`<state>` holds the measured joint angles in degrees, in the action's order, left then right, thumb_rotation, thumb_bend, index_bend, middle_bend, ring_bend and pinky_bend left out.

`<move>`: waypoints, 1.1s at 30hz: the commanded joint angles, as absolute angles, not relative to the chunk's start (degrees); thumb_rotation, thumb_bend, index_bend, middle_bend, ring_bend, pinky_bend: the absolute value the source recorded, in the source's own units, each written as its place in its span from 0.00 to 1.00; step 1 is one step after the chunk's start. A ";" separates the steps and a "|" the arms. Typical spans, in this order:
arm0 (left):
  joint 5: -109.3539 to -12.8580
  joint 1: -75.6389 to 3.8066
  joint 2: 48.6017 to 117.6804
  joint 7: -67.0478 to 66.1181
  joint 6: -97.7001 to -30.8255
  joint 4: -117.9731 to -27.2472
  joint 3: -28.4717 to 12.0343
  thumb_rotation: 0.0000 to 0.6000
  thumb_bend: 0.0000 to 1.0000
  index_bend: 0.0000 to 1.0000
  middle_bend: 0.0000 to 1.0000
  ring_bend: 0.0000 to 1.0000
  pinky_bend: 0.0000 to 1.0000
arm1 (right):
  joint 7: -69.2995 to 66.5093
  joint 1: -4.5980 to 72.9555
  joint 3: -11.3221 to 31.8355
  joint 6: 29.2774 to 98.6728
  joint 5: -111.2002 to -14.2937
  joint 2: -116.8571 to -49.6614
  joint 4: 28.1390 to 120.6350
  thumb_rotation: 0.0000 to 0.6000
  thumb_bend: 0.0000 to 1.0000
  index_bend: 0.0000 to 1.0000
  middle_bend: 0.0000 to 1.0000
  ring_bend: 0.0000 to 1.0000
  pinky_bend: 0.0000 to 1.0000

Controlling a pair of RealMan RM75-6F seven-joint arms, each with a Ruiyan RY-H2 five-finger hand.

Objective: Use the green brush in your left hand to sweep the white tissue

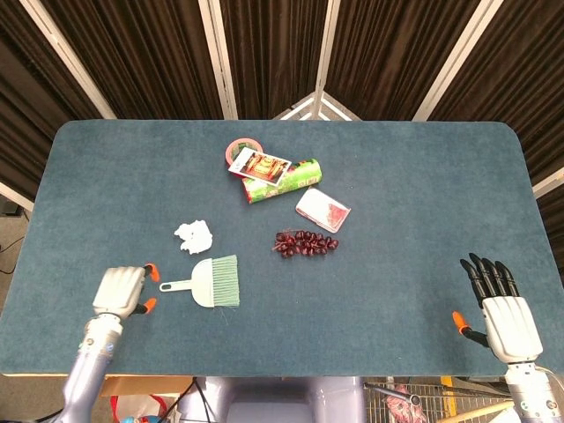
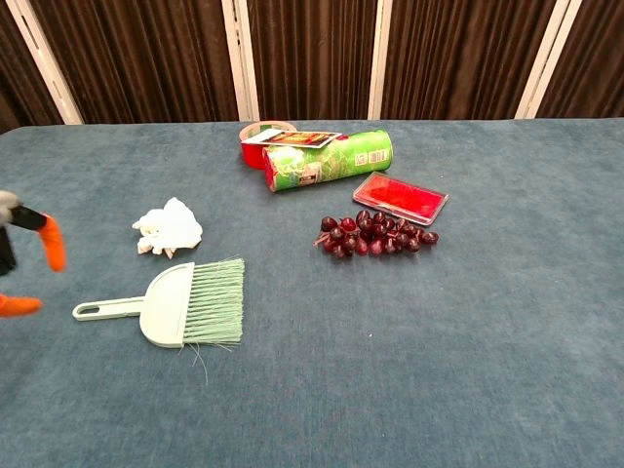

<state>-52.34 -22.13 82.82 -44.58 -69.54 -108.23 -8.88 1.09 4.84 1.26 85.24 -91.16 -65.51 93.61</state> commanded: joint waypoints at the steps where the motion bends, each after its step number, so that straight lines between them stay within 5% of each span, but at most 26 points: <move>1: -48.36 -24.62 86.89 -47.48 -70.41 -105.49 -9.69 1.00 0.36 0.44 1.00 1.00 1.00 | 1.05 4.84 1.25 85.24 -91.18 -65.48 93.71 1.00 0.32 0.00 0.00 0.00 0.00; 24: -39.28 -30.21 97.02 -50.07 -71.73 -95.50 -10.25 1.00 0.39 0.47 1.00 1.00 1.00 | 0.09 4.90 1.20 84.99 -91.01 -65.22 93.97 1.00 0.32 0.00 0.00 0.00 0.00; 33: -38.71 -30.22 97.23 -48.28 -71.85 -94.02 -9.60 1.00 0.64 0.65 1.00 1.00 1.00 | 0.18 4.86 1.25 85.05 -90.88 -65.25 94.04 1.00 0.32 0.00 0.00 0.00 0.00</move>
<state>-38.57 -30.25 97.35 -48.49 -71.78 -94.01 -9.63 0.18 4.86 1.26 85.05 -90.88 -65.25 94.04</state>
